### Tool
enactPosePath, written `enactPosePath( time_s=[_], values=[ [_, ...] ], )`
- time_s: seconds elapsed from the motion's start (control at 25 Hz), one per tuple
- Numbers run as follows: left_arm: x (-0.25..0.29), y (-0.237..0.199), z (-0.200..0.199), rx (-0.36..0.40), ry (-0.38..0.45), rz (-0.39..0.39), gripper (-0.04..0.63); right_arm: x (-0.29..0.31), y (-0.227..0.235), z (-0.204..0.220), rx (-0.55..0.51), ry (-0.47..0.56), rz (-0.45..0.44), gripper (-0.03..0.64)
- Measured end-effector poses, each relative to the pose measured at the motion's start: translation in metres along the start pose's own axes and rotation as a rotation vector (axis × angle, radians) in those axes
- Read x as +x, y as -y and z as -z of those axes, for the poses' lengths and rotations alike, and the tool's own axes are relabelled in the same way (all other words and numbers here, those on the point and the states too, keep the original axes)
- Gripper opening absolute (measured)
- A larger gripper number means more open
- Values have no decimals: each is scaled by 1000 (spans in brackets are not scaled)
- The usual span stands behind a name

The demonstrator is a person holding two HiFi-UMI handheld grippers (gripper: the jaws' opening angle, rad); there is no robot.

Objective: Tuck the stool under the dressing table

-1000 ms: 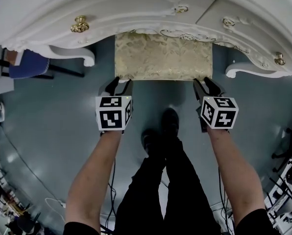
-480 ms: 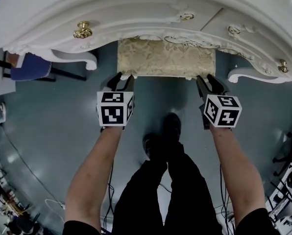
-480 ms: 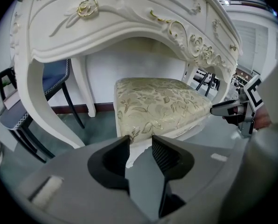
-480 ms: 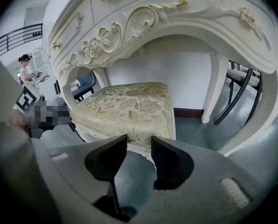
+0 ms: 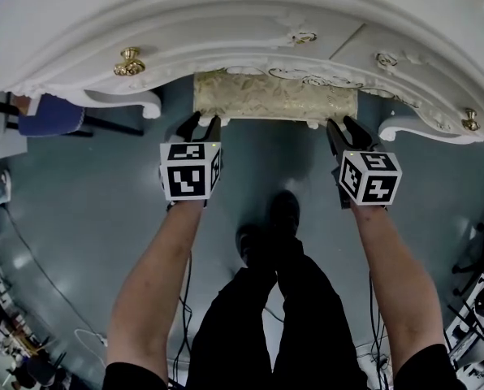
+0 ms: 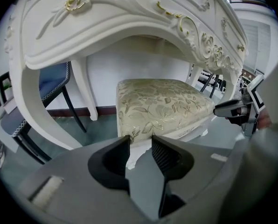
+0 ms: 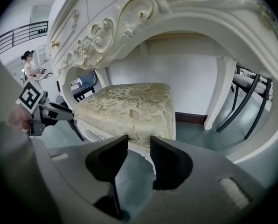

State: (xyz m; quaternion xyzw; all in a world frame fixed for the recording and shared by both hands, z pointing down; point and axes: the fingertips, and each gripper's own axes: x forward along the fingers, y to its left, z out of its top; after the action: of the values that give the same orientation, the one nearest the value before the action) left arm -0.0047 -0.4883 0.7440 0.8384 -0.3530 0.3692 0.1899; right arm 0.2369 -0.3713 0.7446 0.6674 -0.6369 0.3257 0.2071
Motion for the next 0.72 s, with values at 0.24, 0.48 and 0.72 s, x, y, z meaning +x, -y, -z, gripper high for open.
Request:
enactPosePath(
  time_s=[0.24, 0.48, 0.72],
  values=[
    [11, -6, -14, -1, 25, -1, 161, 10, 5, -12, -5, 21, 13, 150],
    [17, -8, -23, 14, 23, -4, 161, 17, 10, -20, -13, 28, 13, 150],
    [23, -10, -31, 13, 32, -13, 161, 24, 14, -29, -20, 37, 17, 150]
  ],
)
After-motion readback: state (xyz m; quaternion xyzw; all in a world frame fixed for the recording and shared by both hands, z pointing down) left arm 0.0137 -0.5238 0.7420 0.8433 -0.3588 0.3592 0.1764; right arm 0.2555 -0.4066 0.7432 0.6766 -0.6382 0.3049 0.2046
